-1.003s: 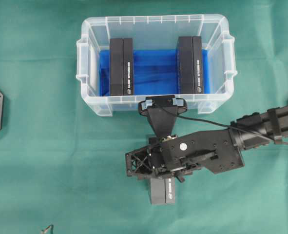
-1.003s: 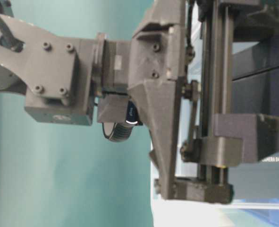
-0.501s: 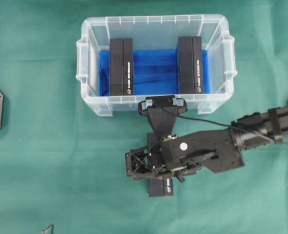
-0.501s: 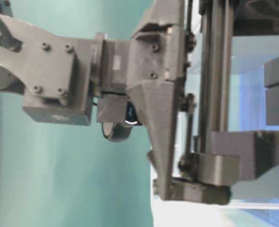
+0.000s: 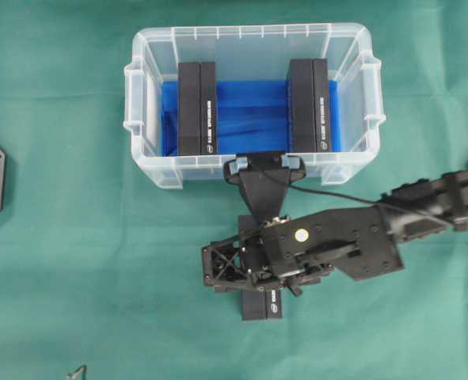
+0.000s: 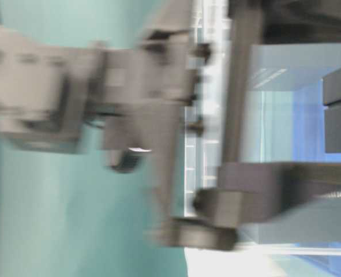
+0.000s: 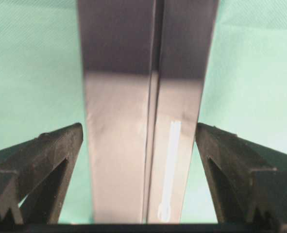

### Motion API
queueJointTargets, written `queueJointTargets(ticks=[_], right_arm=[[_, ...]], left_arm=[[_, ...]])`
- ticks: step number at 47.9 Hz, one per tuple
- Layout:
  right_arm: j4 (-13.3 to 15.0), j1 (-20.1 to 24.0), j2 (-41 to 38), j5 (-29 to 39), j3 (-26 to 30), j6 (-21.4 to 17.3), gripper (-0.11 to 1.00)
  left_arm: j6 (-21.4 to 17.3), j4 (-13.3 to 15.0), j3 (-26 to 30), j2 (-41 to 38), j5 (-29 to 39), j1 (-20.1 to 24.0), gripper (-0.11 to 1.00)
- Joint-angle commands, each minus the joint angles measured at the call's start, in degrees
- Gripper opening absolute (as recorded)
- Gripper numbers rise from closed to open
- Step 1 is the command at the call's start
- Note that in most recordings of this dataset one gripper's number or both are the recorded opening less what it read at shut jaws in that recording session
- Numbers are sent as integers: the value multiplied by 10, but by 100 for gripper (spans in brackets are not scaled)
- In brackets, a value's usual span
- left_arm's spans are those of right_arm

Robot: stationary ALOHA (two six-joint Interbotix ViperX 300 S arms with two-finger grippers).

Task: Take the box out of the case with the right arm.
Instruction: 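Lower the box onto the table in front of the case, then open the right gripper and withdraw it to the right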

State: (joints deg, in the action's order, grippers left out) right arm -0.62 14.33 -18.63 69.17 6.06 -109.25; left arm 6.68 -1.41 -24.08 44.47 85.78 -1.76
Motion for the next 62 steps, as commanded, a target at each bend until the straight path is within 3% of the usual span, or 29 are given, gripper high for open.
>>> queueJointTargets(ticks=[1,15,34,43,62], right_arm=[[12,-6,41,47,41,0,91],[49,-9,53,185,152,11,90],[49,-10,54,192,152,40,89],[43,-2,75,203,117,39,89],[43,31,207,189,-47,-10,89]], left_arm=[[0,-2,15,-2,-2,1,2],[0,-2,16,-4,-2,2,2],[1,-2,16,-4,-2,2,2],[1,-2,15,-4,2,1,2],[0,-2,15,-5,6,1,2]])
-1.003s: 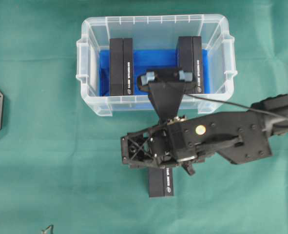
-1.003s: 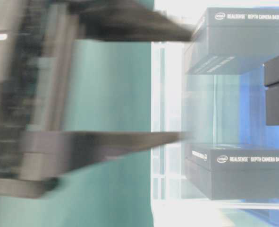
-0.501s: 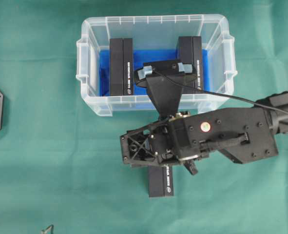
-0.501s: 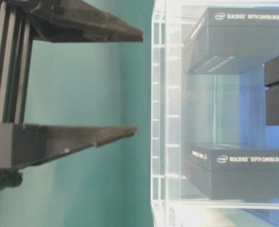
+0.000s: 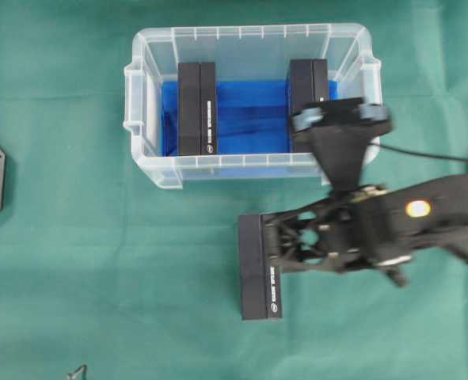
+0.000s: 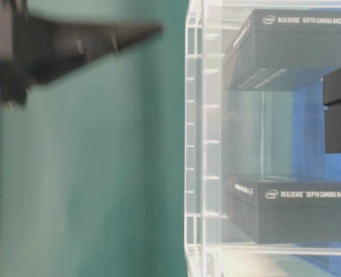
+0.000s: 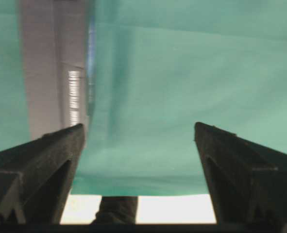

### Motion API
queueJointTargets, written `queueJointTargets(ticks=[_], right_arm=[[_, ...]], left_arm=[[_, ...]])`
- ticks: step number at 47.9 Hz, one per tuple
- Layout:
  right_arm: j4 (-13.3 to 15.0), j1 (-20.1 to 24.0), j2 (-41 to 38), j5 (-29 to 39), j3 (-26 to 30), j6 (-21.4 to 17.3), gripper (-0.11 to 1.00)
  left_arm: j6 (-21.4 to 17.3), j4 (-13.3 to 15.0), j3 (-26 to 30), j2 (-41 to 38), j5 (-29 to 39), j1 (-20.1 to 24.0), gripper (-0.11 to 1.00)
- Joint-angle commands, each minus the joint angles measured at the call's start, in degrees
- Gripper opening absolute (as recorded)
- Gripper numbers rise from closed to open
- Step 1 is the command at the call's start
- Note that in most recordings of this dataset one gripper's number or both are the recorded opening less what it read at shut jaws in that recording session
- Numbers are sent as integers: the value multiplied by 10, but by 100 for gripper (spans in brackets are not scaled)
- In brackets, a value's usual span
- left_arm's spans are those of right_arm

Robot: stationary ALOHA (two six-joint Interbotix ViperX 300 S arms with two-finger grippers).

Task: Take the box out of the case with the right arm.
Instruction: 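Open the right gripper and withdraw it to the right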

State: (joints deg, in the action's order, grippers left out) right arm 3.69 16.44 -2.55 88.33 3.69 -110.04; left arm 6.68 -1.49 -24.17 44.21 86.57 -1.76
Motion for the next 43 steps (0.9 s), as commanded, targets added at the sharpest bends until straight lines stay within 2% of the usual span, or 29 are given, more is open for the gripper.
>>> queueJointTargets(ticks=[1,22,29,43], right_arm=[[0,11,56,-3,-33,-2,89],[0,48,237,-1,-210,-33,89],[3,50,264,0,-229,-34,89],[13,46,262,0,-230,-26,89]], left_arm=[[0,-1,17,-3,-2,2,2],[-2,-1,17,-10,-2,1,2],[-2,-1,18,-11,-2,1,2],[-3,-1,17,-13,-2,1,2]])
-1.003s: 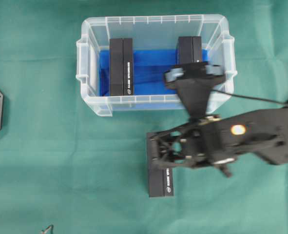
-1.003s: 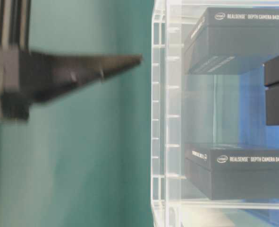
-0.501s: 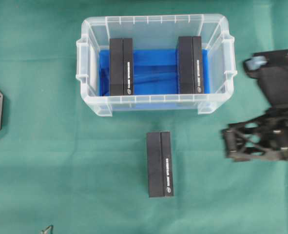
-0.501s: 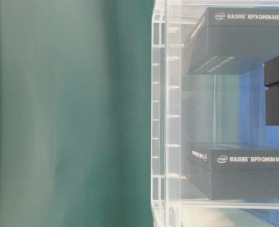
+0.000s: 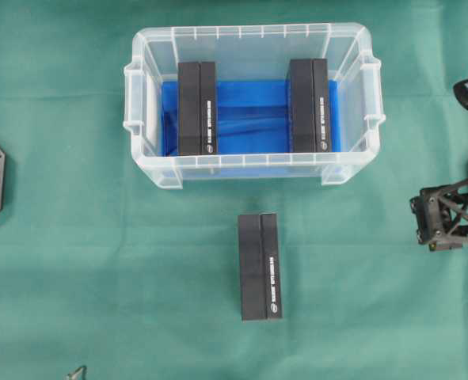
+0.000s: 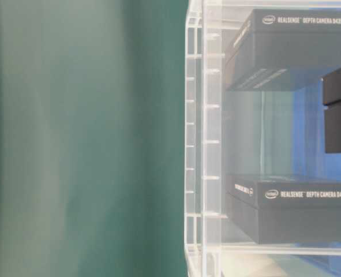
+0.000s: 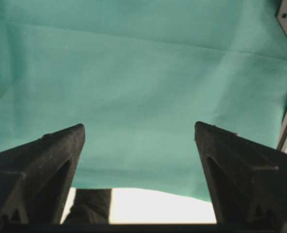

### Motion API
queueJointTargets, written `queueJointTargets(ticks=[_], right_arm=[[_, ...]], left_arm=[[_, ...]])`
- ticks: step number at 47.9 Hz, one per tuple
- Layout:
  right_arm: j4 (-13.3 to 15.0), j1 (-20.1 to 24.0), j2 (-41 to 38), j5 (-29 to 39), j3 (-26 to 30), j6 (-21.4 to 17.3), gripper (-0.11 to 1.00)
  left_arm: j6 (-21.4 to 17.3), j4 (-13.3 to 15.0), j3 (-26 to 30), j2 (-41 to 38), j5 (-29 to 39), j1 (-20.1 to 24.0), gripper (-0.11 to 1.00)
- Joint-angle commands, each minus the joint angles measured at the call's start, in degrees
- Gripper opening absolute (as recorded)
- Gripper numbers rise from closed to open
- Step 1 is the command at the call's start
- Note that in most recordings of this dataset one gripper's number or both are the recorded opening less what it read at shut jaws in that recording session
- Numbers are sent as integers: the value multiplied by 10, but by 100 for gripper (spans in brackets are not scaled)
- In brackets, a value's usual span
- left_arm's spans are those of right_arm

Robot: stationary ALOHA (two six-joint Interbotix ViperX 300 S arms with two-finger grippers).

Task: Take the box out of the case with the right arm.
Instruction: 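Open the right gripper and withdraw it to the right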

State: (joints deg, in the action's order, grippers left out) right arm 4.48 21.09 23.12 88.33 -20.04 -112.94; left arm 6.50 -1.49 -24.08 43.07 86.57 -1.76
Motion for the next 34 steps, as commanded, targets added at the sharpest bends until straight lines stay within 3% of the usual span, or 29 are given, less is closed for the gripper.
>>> queueJointTargets(ticks=[1,9,26,34], right_arm=[[7,-4,6,0,7,4,89],[15,-45,11,0,2,46,89],[19,-240,32,-4,-10,256,89],[19,-323,31,-15,-10,334,89]], left_arm=[[-1,-1,17,-2,-2,2,2],[0,-1,16,-2,-2,1,2],[1,-1,16,-3,-2,1,2],[1,-1,16,-4,-2,2,2]])
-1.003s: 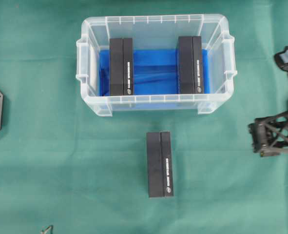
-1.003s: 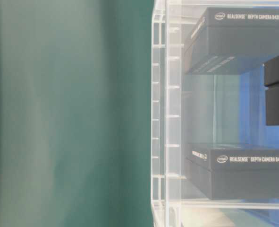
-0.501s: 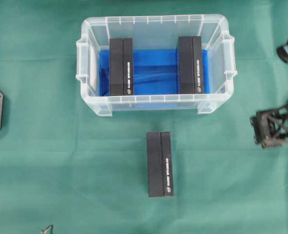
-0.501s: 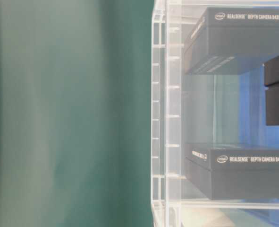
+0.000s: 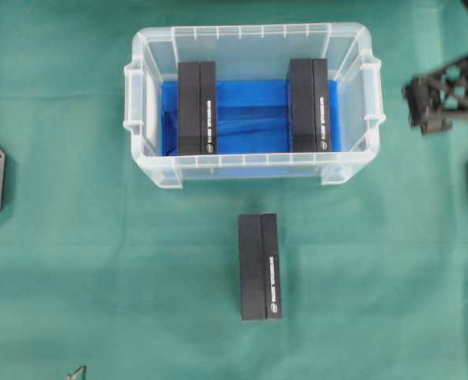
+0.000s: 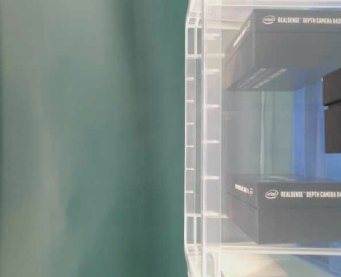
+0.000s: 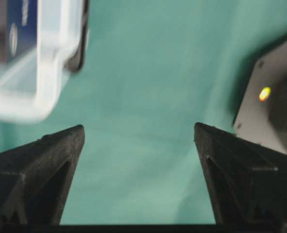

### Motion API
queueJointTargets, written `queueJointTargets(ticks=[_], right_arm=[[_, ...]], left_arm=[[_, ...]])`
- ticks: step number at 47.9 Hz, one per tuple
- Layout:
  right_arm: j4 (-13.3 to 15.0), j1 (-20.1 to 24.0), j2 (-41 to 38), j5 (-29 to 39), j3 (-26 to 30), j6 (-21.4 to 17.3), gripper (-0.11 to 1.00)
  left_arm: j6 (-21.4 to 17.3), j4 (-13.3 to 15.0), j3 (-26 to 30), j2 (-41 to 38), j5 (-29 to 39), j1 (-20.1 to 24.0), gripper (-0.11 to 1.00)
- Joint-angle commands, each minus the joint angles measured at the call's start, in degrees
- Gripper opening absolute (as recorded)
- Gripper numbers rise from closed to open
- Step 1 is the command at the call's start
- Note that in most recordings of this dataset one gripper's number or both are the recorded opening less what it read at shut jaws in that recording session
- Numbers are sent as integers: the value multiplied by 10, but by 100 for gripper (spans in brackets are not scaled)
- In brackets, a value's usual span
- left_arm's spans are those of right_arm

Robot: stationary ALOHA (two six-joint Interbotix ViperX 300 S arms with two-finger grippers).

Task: Take the box out of the case with the right arm.
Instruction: 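Open the right gripper and withdraw it to the right, then move the right gripper over the left black box in the case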

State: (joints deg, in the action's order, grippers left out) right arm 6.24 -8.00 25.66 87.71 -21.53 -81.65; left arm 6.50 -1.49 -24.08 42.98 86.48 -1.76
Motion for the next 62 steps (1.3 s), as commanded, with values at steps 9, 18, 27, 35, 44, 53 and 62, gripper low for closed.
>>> queueJointTargets(ticks=[9,18,27,35,44,53,62], right_arm=[[2,-81,4,-21,5,69,89],[0,-90,-1,-22,5,77,89],[-1,-89,-1,-22,5,76,89],[-1,-90,-1,-22,5,76,89],[-1,-89,-1,-22,5,75,89],[-3,-89,-2,-24,8,72,89],[-17,-87,-21,-68,23,62,89]], left_arm=[[1,-1,16,-5,-3,2,2],[2,-1,17,-5,-4,2,2],[2,-2,17,-5,-4,1,2],[2,-1,16,-5,-4,2,2],[2,-1,16,-5,-4,2,2],[2,-1,16,-5,-4,1,2],[2,-1,16,-5,-4,1,2]])
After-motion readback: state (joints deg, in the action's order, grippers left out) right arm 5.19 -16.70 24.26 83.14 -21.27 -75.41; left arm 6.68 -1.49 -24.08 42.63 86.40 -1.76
